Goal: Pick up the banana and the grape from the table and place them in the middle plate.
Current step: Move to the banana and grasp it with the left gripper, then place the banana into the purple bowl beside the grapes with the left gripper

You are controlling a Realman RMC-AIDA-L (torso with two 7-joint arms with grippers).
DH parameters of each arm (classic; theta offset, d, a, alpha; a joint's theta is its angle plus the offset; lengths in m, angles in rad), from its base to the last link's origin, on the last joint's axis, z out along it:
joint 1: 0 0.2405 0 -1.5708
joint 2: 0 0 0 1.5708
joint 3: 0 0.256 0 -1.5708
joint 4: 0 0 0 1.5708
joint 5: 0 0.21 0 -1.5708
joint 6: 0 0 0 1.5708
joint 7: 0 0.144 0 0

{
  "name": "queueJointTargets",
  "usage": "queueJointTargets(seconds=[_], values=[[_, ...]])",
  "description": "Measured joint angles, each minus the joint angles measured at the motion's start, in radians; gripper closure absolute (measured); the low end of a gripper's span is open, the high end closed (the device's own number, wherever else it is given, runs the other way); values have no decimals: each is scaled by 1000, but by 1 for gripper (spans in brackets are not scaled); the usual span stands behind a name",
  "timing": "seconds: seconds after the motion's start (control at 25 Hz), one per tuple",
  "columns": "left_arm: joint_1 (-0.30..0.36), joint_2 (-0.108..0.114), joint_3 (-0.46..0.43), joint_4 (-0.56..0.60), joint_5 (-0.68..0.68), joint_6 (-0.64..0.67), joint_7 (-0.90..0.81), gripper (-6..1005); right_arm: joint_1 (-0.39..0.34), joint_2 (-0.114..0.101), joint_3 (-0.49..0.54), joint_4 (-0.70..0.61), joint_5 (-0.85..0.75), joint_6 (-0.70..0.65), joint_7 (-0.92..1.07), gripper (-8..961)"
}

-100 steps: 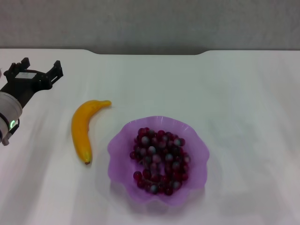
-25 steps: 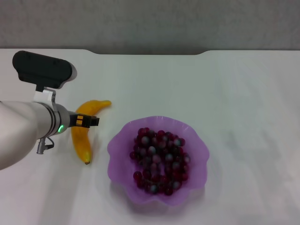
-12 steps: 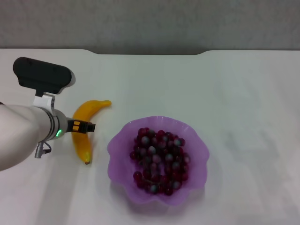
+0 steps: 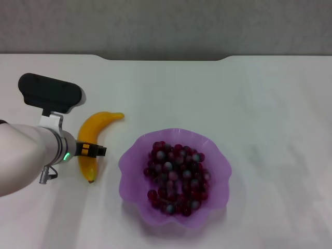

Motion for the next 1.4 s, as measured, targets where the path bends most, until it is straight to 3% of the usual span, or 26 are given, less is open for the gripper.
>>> queueJointTargets(seconds=[0.52, 1.04, 1.4], values=[[0, 2, 7, 1, -1, -6, 0, 172, -3, 0, 5, 0, 0, -2, 0, 63], [-2, 4, -4, -11, -1, -6, 0, 498, -3, 0, 6, 0, 0, -6, 0, 63], [56, 15, -37, -213, 28, -12, 0, 498, -4, -1, 2, 1, 0, -9, 0, 67]])
